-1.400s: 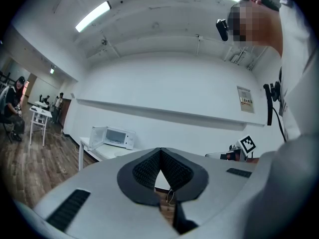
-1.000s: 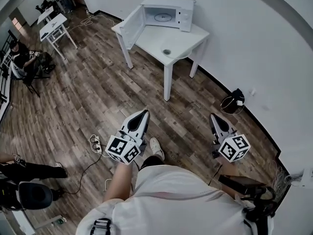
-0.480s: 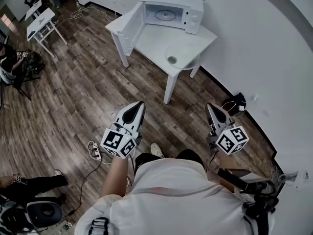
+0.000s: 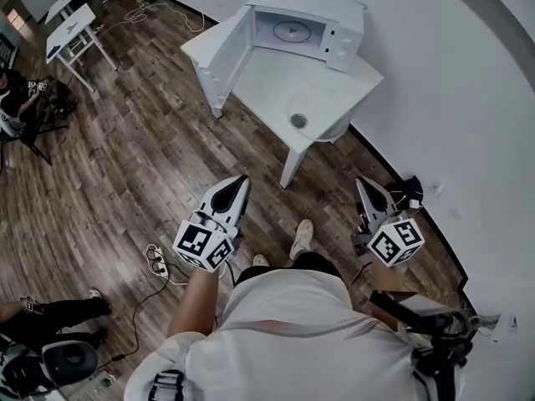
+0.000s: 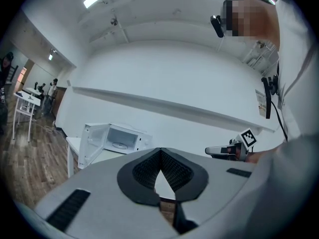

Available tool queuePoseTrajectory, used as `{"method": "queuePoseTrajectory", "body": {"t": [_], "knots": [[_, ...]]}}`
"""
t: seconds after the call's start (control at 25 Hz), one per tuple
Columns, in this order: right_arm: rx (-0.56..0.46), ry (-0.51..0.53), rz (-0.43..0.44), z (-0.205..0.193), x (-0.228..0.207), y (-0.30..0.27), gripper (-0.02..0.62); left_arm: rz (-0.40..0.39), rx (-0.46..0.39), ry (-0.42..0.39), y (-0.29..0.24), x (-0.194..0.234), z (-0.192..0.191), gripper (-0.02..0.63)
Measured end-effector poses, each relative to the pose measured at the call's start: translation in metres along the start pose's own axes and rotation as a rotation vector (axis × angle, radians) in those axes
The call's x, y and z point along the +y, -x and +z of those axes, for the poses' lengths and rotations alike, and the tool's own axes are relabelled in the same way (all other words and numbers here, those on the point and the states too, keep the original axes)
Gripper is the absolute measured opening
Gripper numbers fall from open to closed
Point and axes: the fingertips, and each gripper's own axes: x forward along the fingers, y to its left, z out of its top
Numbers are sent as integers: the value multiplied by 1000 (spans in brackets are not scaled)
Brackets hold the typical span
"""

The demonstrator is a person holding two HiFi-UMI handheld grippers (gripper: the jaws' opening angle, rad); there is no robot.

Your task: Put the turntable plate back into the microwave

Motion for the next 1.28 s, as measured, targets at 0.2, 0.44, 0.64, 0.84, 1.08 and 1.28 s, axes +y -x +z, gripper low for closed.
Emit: {"method": "queuePoseTrajectory", "body": {"t": [0.2,0.44,0.64,0.84,1.08,1.28], "knots": [[-12,-19,19,18,-55,-26,-3,3,10,-4,-66,2,7,9],[-4,-66,49,33,-136,-49,-3,3,23,-25,-151,-11,5,9],[17,-164,58,19,-188,-66,-3,44,75,-27,-183,-13,-11,9],[30,-204,57,6,-216,-85,-3,78,108,-18,-203,-2,-22,9],[46,-372,47,-29,-244,-106,-3,73,147,-4,-224,11,-38,9],[91,-598,77,-85,-266,-126,73,81,184,15,-231,25,-63,9]]}}
